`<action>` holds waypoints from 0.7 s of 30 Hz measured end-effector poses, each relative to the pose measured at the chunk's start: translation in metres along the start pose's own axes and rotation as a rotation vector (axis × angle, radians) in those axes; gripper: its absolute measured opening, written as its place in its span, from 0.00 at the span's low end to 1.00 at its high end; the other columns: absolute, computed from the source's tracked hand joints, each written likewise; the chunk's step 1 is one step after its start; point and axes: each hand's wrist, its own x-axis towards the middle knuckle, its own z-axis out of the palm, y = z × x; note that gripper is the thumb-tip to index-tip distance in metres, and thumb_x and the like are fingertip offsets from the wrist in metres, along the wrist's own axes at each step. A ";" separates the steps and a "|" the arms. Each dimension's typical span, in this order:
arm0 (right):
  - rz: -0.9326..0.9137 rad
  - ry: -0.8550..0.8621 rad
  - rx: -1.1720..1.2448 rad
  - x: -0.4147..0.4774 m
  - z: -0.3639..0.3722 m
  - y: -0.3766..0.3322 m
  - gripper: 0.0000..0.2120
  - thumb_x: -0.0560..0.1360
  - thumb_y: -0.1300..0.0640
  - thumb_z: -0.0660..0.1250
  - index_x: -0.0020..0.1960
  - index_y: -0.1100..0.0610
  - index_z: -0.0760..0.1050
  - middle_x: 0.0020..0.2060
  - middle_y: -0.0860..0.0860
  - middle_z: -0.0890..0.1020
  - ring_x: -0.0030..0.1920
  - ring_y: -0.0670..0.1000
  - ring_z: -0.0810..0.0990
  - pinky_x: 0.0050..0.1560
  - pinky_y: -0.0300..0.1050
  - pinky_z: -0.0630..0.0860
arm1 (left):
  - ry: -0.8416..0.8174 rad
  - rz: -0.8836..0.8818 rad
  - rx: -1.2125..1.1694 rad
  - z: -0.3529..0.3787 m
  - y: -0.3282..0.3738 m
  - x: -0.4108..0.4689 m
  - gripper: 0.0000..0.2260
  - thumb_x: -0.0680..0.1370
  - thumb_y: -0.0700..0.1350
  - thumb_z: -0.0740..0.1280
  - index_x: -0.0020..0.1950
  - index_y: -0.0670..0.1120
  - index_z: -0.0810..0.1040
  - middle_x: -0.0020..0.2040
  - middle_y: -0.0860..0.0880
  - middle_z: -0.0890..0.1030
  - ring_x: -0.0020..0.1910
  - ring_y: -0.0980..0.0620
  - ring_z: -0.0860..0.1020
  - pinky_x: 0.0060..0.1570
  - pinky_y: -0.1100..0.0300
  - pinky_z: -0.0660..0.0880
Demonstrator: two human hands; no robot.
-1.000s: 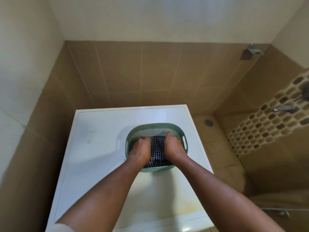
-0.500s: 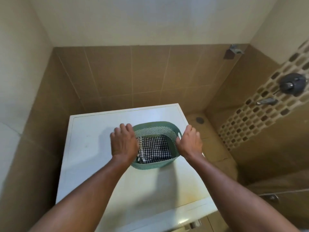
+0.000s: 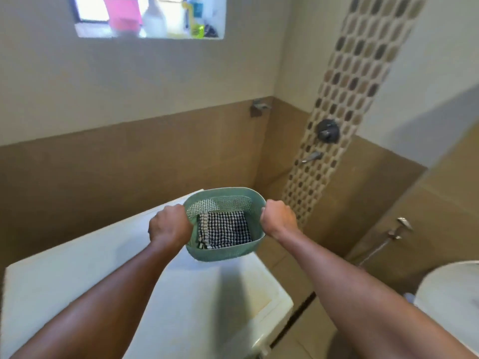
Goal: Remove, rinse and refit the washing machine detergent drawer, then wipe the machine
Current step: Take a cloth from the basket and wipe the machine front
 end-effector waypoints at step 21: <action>0.441 0.323 0.222 0.014 -0.466 0.439 0.10 0.74 0.64 0.57 0.35 0.61 0.72 0.28 0.57 0.76 0.24 0.52 0.70 0.25 0.37 0.64 | 0.091 0.658 -0.734 -0.218 0.611 -0.028 0.06 0.70 0.39 0.63 0.36 0.37 0.76 0.28 0.42 0.76 0.25 0.47 0.73 0.28 0.62 0.70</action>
